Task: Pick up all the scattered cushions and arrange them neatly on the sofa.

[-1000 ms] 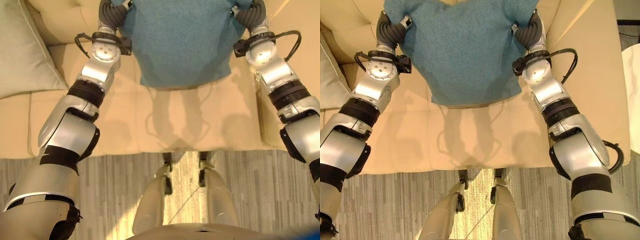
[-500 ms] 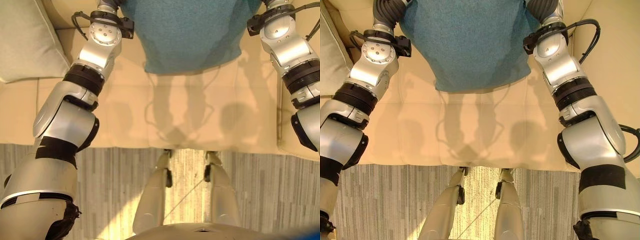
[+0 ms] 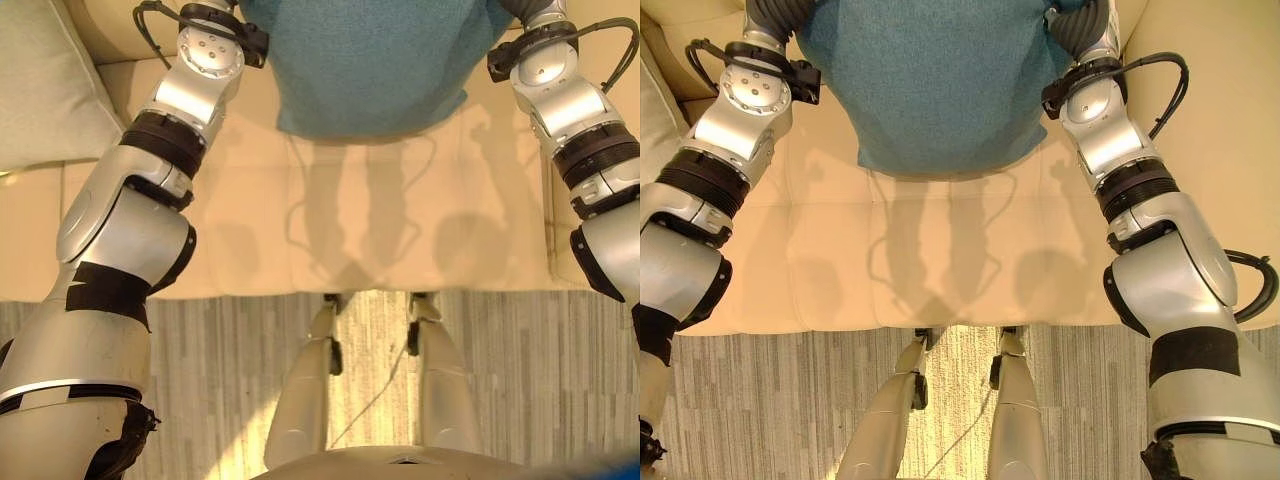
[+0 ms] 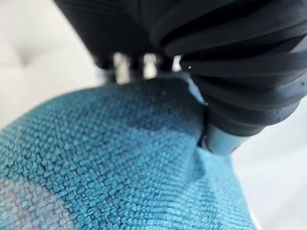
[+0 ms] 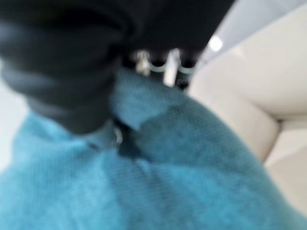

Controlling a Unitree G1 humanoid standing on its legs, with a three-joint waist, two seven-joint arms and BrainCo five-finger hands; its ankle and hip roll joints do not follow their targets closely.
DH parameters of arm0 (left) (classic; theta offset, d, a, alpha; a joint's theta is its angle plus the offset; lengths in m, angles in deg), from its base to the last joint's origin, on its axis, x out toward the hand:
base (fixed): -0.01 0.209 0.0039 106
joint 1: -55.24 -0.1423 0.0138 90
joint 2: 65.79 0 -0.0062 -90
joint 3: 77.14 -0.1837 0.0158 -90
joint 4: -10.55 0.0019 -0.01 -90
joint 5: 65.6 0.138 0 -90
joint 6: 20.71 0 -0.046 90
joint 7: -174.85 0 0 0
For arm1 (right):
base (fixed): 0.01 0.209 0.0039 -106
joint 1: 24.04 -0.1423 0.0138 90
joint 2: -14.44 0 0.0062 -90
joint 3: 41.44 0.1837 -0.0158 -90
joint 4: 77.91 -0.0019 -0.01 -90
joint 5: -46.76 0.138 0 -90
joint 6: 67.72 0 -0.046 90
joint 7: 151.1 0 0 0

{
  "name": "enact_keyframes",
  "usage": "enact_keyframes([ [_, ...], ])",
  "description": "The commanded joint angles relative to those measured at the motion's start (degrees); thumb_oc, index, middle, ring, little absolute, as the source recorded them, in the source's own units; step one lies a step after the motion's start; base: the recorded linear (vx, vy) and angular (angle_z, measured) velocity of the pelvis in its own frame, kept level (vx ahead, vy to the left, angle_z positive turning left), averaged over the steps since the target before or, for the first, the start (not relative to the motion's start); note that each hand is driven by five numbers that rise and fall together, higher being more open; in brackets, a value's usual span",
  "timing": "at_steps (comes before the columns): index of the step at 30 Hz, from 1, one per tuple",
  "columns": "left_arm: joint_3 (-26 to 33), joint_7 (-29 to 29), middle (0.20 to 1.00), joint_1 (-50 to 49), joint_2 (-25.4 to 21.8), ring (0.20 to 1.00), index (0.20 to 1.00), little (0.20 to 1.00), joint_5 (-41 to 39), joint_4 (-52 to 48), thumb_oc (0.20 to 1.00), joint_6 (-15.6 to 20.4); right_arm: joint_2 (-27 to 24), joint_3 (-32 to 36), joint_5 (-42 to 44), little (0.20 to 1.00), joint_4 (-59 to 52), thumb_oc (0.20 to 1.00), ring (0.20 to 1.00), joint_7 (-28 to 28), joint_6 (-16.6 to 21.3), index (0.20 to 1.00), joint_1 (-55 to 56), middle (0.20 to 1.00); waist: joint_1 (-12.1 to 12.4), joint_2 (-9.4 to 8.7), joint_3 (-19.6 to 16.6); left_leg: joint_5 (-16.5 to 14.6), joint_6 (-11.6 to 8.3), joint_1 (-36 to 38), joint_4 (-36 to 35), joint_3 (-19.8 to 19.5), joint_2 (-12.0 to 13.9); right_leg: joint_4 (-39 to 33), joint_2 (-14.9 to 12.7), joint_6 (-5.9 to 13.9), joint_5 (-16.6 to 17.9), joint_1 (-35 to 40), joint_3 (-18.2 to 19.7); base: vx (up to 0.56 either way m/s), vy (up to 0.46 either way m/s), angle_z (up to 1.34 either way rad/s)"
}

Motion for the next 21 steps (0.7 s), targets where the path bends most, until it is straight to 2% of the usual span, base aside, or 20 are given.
enact_keyframes([
  [1, 1.41, 2.31, 1.0, 9.9, -0.44, 1.0, 1.0, 1.0, 2.23, 5.07, 1.0, 0.47, 1.24, -4.28, -3.03, 1.0, 5.17, 1.0, 1.0, -0.45, -0.91, 1.0, -7.96, 1.0, 0.45, -1.26, -1.79, -9.81, -3.41, 0.74, 7.54, 2.3, 1.08, -18.84, -1.83, 6.67, 8.46, 10.5, -1.55, 0.08, -0.027, -0.07],
  [3, 1.52, 2.66, 1.0, 10.34, 0.18, 1.0, 1.0, 1.0, 1.84, 5.33, 1.0, 0.32, 1.07, -6.42, -4.21, 1.0, 5.97, 1.0, 1.0, -0.47, -2.02, 1.0, -9.95, 1.0, 0.64, -1.46, -2.0, -9.66, -3.51, 0.67, 7.43, 2.07, 1.22, -19.07, -1.64, 6.68, 8.6, 10.41, -1.67, 0.0, -0.032, -0.07],
  [4, 1.53, 2.75, 1.0, 10.39, 0.25, 1.0, 1.0, 1.0, 2.07, 5.26, 1.0, 0.29, 1.0, -6.93, -4.25, 1.0, 5.81, 1.0, 1.0, -0.65, -1.96, 1.0, -10.47, 1.0, 0.4, -1.73, -1.72, -8.08, -3.16, -0.04, 7.61, 2.49, 0.94, -18.88, -2.03, 6.24, 9.79, 9.73, -2.0, -0.08, -0.022, -0.02],
  [14, 1.94, 3.26, 1.0, 10.44, 0.65, 1.0, 1.0, 1.0, 1.89, 8.12, 1.0, -0.24, 0.22, -12.0, -8.18, 1.0, 6.98, 1.0, 1.0, -0.77, -2.8, 1.0, -14.76, 1.0, 0.88, -2.7, -3.0, -8.32, -3.24, 0.35, 7.81, 1.95, 0.97, -19.05, -1.86, 6.08, 9.76, 10.43, -2.59, 0.0, -0.011, 0.0],
  [17, 2.73, 5.06, 1.0, 10.6, 0.2, 1.0, 1.0, 1.0, 1.79, 8.89, 1.0, -0.39, -1.29, -14.96, -13.51, 1.0, 10.03, 1.0, 1.0, -2.41, -5.3, 1.0, -17.65, 1.0, 1.39, -2.86, -3.36, -8.38, -3.26, 0.6, 7.82, 1.7, 0.94, -19.26, -1.82, 6.13, 9.68, 10.96, -2.9, 0.0, 0.0, 0.0],
  [21, 4.12, 7.22, 1.0, 10.24, -1.11, 1.0, 1.0, 1.0, 4.22, 9.37, 1.0, -1.88, -3.55, -13.73, -15.28, 1.0, 10.71, 1.0, 1.0, -5.5, -6.99, 1.0, -17.88, 1.0, 1.87, -2.76, -3.88, -8.53, -3.23, 1.27, 7.57, 1.42, 0.84, -19.53, -1.8, 6.22, 9.54, 11.76, -3.31, 0.0, 0.0, 0.0],
])
